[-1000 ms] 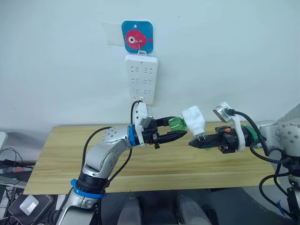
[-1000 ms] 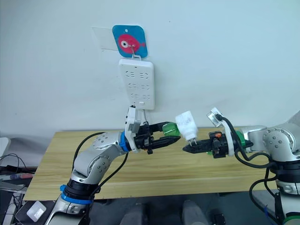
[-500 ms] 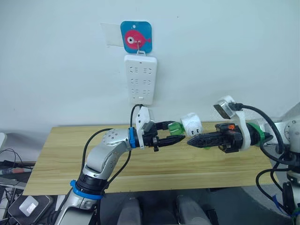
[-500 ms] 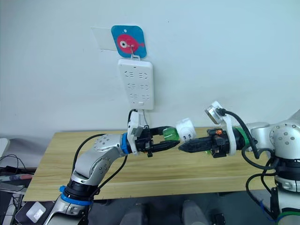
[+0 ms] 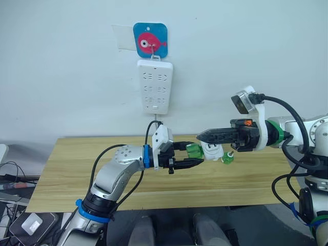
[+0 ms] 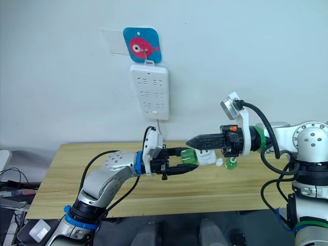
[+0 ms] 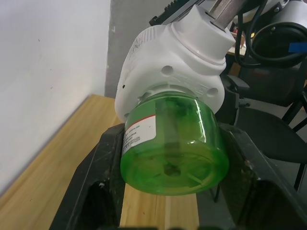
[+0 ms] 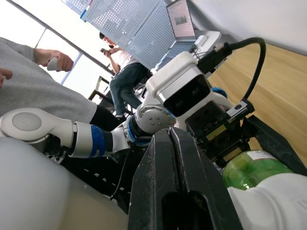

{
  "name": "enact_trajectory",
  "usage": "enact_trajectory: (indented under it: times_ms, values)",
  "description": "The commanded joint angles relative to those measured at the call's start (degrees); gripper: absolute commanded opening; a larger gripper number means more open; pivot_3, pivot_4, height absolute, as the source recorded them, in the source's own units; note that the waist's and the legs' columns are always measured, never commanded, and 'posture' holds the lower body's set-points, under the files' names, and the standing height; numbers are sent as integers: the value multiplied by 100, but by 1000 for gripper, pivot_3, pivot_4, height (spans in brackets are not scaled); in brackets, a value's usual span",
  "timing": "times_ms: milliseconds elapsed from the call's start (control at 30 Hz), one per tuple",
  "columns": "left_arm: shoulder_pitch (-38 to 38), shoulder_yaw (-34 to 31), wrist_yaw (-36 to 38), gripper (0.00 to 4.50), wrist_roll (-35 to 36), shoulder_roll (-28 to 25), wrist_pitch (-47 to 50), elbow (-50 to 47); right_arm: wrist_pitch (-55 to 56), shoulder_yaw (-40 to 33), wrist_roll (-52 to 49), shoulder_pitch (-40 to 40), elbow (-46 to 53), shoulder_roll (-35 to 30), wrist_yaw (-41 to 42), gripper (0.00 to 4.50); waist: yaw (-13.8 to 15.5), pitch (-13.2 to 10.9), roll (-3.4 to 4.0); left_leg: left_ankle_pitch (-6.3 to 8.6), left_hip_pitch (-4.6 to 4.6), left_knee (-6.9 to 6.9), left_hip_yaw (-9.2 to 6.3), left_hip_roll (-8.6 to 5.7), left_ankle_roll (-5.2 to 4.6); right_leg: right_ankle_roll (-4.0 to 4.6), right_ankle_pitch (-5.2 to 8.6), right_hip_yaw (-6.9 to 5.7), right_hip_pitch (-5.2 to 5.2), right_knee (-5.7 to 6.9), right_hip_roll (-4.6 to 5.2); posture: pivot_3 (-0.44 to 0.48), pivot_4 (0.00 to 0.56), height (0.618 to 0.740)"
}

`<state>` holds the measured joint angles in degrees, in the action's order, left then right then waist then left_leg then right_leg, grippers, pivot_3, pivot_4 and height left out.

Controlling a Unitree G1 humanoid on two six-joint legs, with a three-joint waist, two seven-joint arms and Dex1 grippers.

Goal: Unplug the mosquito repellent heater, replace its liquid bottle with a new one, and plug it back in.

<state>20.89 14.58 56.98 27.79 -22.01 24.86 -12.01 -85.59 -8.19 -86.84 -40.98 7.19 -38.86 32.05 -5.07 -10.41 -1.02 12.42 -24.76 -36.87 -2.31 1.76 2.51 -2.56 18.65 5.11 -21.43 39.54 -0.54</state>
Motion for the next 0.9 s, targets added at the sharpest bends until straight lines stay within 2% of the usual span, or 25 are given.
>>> enact_trajectory:
  times_ms: [33,167,300,433,900]
  values:
    - [74,-50,15,2261,74,34,-22,-235,136,-73,-135,40,207,-98,-29,19,0,0,0,0,0,0,0,0,0,0,0,0,0,0,0,-111,151,740]
    - [61,-126,-69,2261,202,74,170,-215,184,-90,-200,17,173,-125,-46,19,0,0,0,0,0,0,0,0,0,0,0,0,0,1,0,-112,152,740]
    - [154,-614,-331,2261,974,178,1179,-8,-72,-61,-404,131,431,-539,464,19,6,0,0,0,0,0,-2,1,0,0,0,-3,0,0,0,-114,154,740]
    - [268,-835,-325,2261,1298,134,1664,97,-33,28,-402,315,664,-770,718,19,2,0,0,1,-1,0,-3,1,-1,0,0,-5,0,0,-1,-117,154,740]
    - [135,-395,225,2261,1406,-255,1927,-624,828,254,862,127,352,-43,160,19,-8,0,0,0,0,-1,-1,2,-1,0,0,0,-2,3,-2,-116,152,740]
